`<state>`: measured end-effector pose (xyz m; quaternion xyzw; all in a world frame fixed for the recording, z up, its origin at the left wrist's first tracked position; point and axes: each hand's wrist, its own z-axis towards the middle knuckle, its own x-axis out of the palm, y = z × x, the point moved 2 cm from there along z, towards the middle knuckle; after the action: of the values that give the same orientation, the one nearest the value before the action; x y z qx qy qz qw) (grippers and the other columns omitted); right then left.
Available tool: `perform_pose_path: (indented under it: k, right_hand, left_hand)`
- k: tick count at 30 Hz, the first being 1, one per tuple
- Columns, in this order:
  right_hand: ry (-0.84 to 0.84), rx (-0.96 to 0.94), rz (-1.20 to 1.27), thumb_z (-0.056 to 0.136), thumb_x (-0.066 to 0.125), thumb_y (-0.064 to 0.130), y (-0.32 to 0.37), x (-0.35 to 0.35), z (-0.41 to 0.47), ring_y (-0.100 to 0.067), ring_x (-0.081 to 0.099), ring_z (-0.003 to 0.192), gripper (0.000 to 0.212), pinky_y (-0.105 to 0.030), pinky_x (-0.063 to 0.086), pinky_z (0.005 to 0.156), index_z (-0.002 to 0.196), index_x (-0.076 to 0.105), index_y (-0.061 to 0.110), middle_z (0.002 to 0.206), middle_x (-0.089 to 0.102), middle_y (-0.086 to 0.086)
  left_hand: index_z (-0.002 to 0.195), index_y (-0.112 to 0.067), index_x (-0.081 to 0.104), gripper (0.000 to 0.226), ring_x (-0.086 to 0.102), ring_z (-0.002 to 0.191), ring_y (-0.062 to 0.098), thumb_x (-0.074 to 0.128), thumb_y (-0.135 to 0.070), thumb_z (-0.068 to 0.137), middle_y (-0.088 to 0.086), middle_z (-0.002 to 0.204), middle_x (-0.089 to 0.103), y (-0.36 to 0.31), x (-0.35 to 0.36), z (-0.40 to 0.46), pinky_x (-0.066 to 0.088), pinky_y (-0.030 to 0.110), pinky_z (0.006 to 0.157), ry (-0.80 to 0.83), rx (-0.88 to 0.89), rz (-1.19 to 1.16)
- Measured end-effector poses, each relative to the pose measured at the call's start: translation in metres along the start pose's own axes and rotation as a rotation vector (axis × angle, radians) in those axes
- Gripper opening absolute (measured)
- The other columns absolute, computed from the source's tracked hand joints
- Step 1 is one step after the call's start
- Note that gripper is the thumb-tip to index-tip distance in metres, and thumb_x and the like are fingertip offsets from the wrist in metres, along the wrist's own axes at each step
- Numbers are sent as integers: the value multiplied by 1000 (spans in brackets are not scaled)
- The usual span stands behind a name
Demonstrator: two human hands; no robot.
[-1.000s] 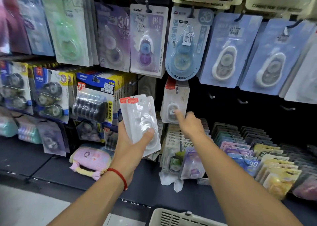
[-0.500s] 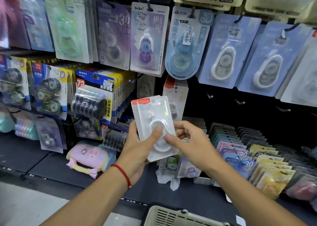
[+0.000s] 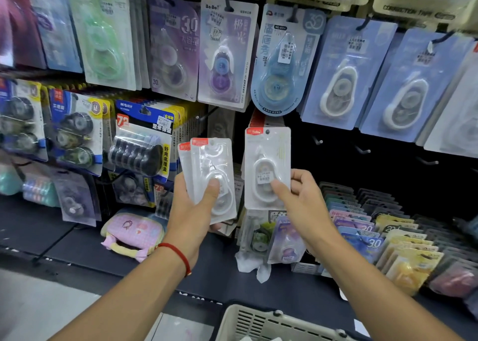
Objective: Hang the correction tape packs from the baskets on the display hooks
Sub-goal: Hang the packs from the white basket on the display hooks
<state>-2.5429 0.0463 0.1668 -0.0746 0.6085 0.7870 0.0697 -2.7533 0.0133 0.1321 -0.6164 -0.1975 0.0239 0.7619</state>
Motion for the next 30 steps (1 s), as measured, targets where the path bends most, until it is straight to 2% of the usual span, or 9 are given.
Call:
perform_pose_path:
  k: [6,11,14,18,21,23,25,27,30]
  right_hand:
    - [-68,-15,18,99,69,44,-5,4,4,4,74,85,23,-10,52,62,115,58,30,96,79,17]
    - [-186,-13,-150,98,69,48,-22,15,24,-7,72,80,19,-42,64,75,106,60,32,90,71,8]
    - [-186,20,-276,103,59,50,-28,23,48,-29,70,97,19,-55,61,84,109,57,32,95,68,0]
    - [-212,138,-438,103,52,58,-40,26,67,-39,67,102,36,-51,59,84,111,55,23,106,69,-15]
    - [-215,249,-486,103,47,62,-43,27,64,-41,68,104,60,-54,59,89,129,51,9,117,67,-19]
    - [-223,173,-515,105,45,58,-39,26,52,-34,66,109,53,-49,55,93,132,50,12,123,66,-12]
    - [-160,41,-377,104,47,56,-31,25,35,-25,67,106,38,-51,55,95,122,58,24,118,68,0]
    - [7,-15,-177,96,49,64,-22,25,15,-21,70,98,40,-49,60,90,115,64,31,106,72,6]
    - [187,-68,-73,92,59,64,-11,22,-4,-17,72,97,36,-39,62,85,110,67,34,103,75,10]
  left_hand:
    - [121,-44,57,27,77,95,11,71,-42,98,-15,111,75,-2,0,0,63,36,63,-5,9,-9]
    - [124,-43,55,29,76,95,11,70,-40,100,-16,111,75,-2,0,0,63,38,64,-40,10,2]
    - [127,-39,55,31,75,102,14,70,-37,100,-17,112,74,-3,3,-2,63,42,72,-33,-2,-31]
    - [124,-37,56,30,73,109,21,71,-31,99,-12,115,74,-7,7,-6,61,47,78,5,-21,-79]
    - [126,-37,57,43,73,110,24,78,-23,91,-7,119,74,-8,8,-8,60,45,74,48,-57,-110]
    - [127,-37,58,50,74,106,25,77,-22,83,-5,118,75,-8,8,-9,61,43,69,74,-78,-120]
    - [128,-34,57,47,75,105,27,78,-17,90,-1,119,75,-6,9,-9,60,41,65,100,-83,-121]
    - [129,-30,56,44,74,110,30,77,-14,94,1,121,75,-4,10,-9,59,44,72,125,-88,-119]
    - [128,-26,56,55,75,110,31,86,-24,83,2,120,76,-5,16,-12,58,43,71,173,-92,-122]
